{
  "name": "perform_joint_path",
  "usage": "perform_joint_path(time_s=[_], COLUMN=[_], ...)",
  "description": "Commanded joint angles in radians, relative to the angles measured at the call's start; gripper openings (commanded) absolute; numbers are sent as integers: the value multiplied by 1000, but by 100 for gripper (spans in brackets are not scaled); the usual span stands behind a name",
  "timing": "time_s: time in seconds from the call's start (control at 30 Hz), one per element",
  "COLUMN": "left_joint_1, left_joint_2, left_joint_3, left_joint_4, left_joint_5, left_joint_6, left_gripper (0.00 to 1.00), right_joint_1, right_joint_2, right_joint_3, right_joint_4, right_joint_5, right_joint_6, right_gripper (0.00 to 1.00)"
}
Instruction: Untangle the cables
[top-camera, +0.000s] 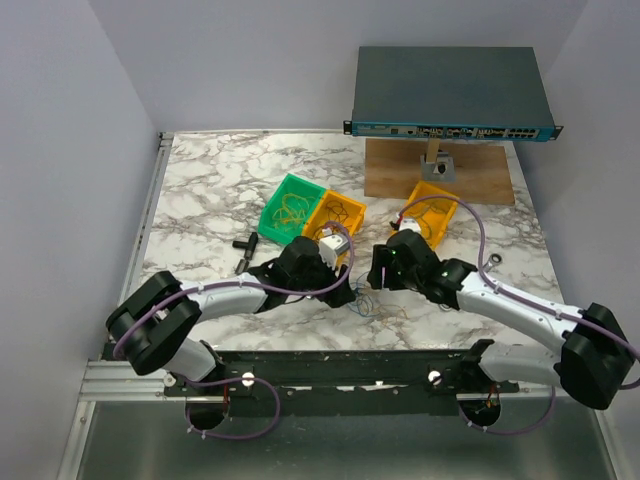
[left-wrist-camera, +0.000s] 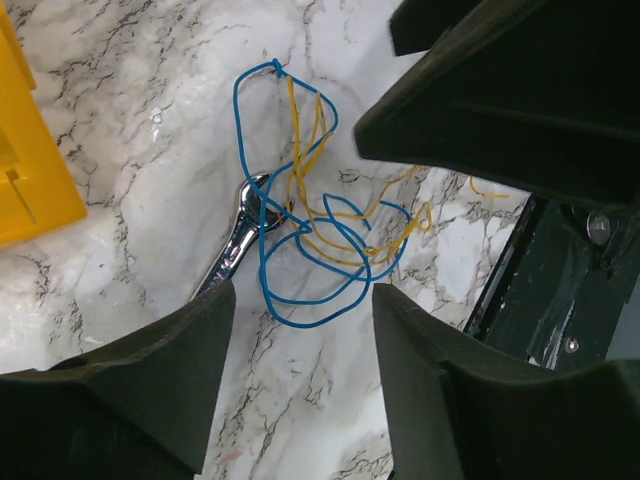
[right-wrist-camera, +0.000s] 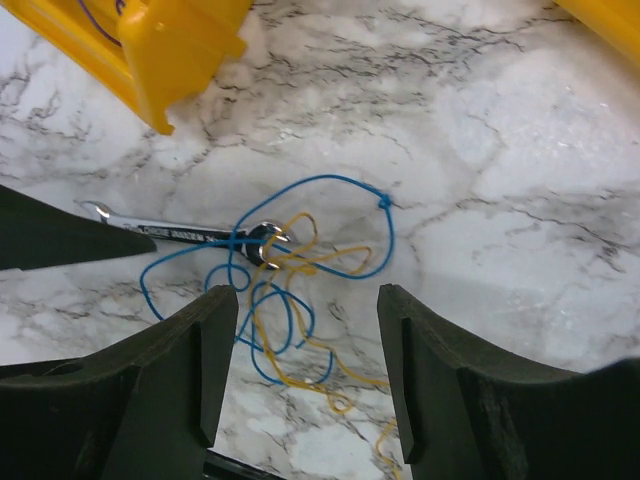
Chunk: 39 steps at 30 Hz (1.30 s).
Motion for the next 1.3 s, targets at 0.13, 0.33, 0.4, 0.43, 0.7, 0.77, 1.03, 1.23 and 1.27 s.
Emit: perform_joint_path(time_s=[0.13, 0.33, 0.4, 0.43, 0.7, 0.77, 1.03, 1.23, 1.27], left_joint_1=[-8, -8, -8, -8, -8, -8, 1, 40, 51], left_joint_2=[26, 2, -6, -9, -62, -102, -516, -833, -888], left_joint_3=[56, 51, 48, 47, 22, 1, -93, -78, -71], left_joint_4=[-40, -78, -87, -90, -90, -93, -245, -518, -562], left_joint_5=[59, 15, 0, -6, -62, -98, -427, -666, -689], left_joint_6=[16, 45, 47, 49, 53, 51, -87, -246, -262], left_gripper=[43, 12, 1, 0, 0, 0, 0, 0, 0], right_joint_1=[-3, -3, -3, -3, -2, -5, -23, -32, -31], right_joint_2=[139, 224, 225, 221, 107, 57, -170, -329, -351], right_joint_3=[37, 58, 59, 58, 68, 80, 193, 264, 267], right_joint_4=[186, 173, 160, 151, 5, -44, -338, -503, -520], right_joint_5=[-73, 3, 19, 25, 158, 205, 578, 830, 858], right_joint_6=[50, 90, 95, 98, 117, 117, 178, 300, 316], right_gripper=[66, 55, 45, 37, 1, 1, 1, 1, 1])
